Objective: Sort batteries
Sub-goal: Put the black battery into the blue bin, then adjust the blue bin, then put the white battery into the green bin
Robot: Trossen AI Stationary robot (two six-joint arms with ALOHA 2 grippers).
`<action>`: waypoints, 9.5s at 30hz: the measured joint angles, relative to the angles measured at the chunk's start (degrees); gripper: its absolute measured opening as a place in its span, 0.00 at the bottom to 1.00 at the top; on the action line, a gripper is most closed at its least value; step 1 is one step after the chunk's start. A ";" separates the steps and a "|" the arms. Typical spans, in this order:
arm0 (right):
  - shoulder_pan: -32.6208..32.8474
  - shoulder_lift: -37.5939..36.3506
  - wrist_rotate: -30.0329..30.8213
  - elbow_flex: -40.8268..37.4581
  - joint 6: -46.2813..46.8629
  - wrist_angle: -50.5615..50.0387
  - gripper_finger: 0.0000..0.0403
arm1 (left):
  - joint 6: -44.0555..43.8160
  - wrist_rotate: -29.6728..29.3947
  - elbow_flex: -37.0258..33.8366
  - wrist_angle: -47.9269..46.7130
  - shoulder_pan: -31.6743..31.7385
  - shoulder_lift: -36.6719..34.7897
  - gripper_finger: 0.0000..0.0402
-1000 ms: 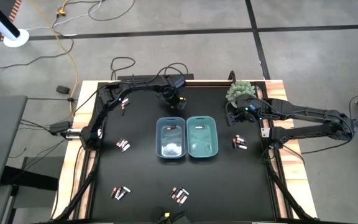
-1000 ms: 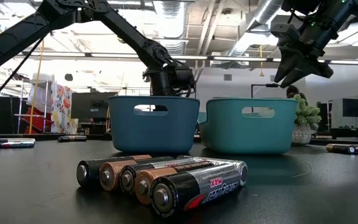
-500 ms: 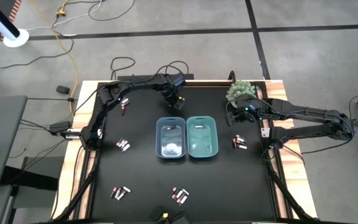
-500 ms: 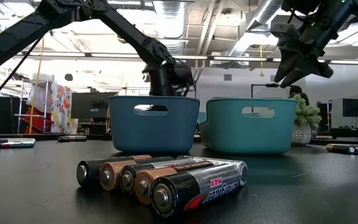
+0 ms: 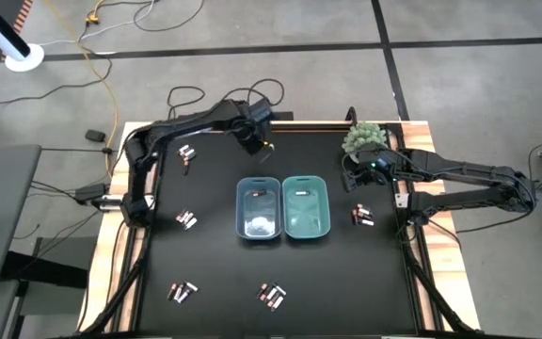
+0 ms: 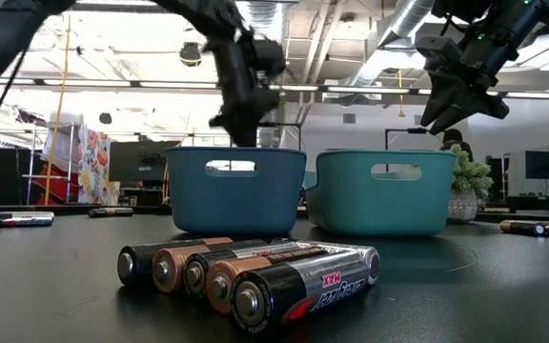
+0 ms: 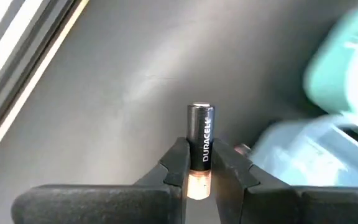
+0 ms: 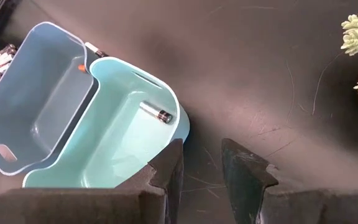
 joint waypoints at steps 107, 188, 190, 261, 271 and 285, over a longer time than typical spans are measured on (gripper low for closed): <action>2.51 -0.02 -0.18 0.00 0.68 -2.27 0.32 | 29.69 10.51 -8.24 9.93 3.68 -1.50 0.35; 0.39 0.00 -0.07 0.00 -8.59 -2.49 0.32 | 14.55 -1.09 -9.82 3.93 -10.64 2.33 0.35; 0.39 0.00 -0.07 0.00 -8.58 -2.51 0.32 | 16.08 -0.56 -11.72 4.28 -10.00 2.33 0.35; 0.42 0.00 -0.04 0.00 -10.12 -2.36 0.32 | 17.00 -4.09 2.86 13.47 -18.27 2.35 0.09; 0.85 0.00 -0.07 0.00 -11.97 -4.02 0.32 | 9.94 0.02 10.68 13.67 -21.68 13.38 0.09; 0.81 -0.01 -0.09 0.00 -13.13 -11.64 0.32 | 4.56 4.15 31.52 0.94 -22.36 30.58 0.09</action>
